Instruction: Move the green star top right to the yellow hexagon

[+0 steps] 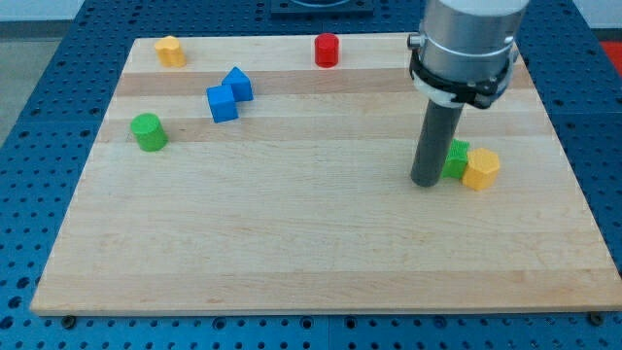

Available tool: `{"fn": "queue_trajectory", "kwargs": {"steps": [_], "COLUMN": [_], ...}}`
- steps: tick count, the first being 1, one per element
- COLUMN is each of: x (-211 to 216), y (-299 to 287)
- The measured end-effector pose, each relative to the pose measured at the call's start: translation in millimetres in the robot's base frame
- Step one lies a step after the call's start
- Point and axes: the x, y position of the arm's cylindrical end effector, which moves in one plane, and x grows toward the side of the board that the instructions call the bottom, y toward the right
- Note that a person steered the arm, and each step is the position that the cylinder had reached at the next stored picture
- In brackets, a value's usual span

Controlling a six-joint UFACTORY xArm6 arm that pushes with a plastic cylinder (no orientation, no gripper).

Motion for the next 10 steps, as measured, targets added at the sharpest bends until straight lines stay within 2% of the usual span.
{"fn": "queue_trajectory", "kwargs": {"steps": [1,3,4,7,8,10], "x": [3.1,-41.7,-46.6,-56.6,-79.9,-82.9], "y": [12.8,29.1,42.0,14.1,16.8,46.4]}}
